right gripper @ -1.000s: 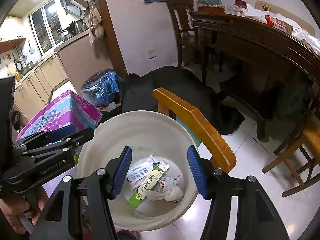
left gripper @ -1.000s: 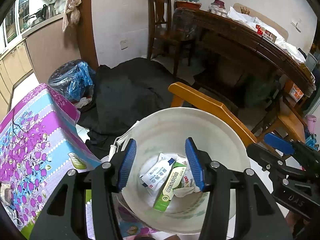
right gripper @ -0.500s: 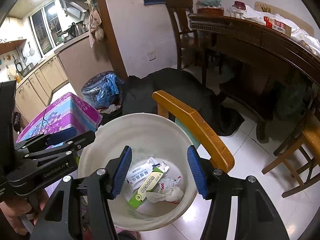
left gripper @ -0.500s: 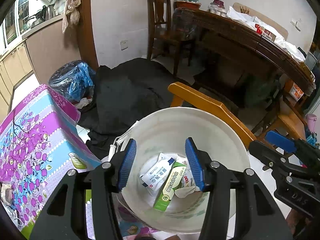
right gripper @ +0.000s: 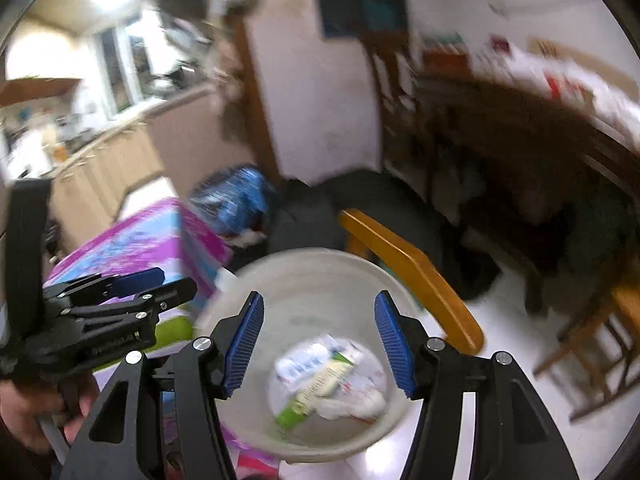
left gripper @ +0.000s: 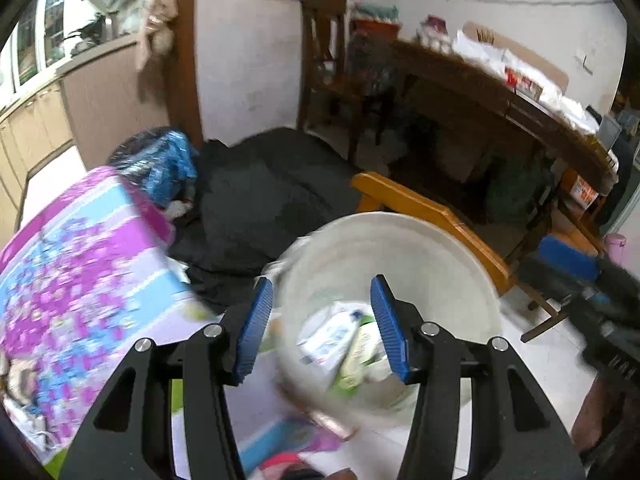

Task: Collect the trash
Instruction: 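Move both tools back to the remaining trash on the table, then grasp the orange packet with the left tool while the right tool grasps the white cloth, then carry the orange packet and white cloth over the white bucket with both tools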

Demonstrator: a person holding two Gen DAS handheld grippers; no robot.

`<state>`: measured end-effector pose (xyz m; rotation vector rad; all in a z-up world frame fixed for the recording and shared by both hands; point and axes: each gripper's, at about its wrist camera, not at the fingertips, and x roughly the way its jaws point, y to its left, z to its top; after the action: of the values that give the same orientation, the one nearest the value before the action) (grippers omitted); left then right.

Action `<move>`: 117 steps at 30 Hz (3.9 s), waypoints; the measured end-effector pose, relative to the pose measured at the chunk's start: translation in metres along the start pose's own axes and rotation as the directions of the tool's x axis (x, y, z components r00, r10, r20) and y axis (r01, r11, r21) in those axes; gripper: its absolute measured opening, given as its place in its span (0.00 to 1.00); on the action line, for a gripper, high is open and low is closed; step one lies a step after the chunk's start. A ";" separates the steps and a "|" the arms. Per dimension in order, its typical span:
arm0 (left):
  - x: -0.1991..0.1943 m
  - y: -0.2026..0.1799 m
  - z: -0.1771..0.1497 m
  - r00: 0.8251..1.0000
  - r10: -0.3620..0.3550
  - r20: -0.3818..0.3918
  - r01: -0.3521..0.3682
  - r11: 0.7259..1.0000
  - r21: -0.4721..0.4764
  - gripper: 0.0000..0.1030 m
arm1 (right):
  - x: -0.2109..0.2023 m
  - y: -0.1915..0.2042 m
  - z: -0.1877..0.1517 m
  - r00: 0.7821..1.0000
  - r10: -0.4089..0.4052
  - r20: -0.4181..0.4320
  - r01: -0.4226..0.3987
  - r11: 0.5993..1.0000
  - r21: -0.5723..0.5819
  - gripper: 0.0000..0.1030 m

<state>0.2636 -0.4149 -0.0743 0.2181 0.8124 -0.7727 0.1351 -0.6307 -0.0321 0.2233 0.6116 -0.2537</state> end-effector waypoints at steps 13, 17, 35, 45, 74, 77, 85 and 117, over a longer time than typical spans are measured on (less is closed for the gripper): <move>-0.202 0.344 -0.201 0.933 0.358 -0.040 -0.314 0.754 -0.577 0.52 | 0.068 0.318 -0.057 0.828 0.493 -0.267 -0.561 0.721 -0.406 0.57; -0.197 0.366 -0.222 0.946 0.311 -0.097 -0.304 0.734 -0.607 0.52 | 0.093 0.405 -0.068 0.777 0.513 -0.366 -0.630 0.637 -0.445 0.54; -0.159 0.364 -0.223 0.916 0.348 -0.198 -0.400 0.791 -0.463 0.11 | 0.141 0.508 -0.098 0.772 0.417 -0.480 -0.635 0.546 -0.547 0.23; -0.173 0.382 -0.241 0.932 0.297 -0.207 -0.360 0.824 -0.437 0.13 | 0.119 0.518 -0.112 0.722 0.417 -0.553 -0.691 0.471 -0.548 0.24; -0.170 0.381 -0.232 0.921 0.366 -0.136 -0.385 0.789 -0.480 0.11 | 0.125 0.536 -0.109 0.771 0.404 -0.493 -0.627 0.619 -0.473 0.25; -0.185 0.372 -0.228 0.909 0.408 -0.086 -0.397 0.781 -0.482 0.11 | 0.102 0.525 -0.103 0.791 0.450 -0.416 -0.609 0.649 -0.456 0.25; -0.241 0.314 -0.200 0.849 0.517 0.105 -0.419 0.782 -0.463 0.11 | 0.033 0.484 -0.078 0.870 0.475 -0.132 -0.481 0.757 -0.443 0.25; -0.187 0.144 -0.062 0.918 0.259 0.301 -0.197 0.955 -0.220 0.11 | -0.056 0.250 0.008 0.972 0.150 0.182 -0.104 0.964 -0.243 0.25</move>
<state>0.2464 -0.1844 0.0034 0.0136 0.5261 -0.4891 0.1697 -0.3876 0.0400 0.0100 0.4211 -0.0767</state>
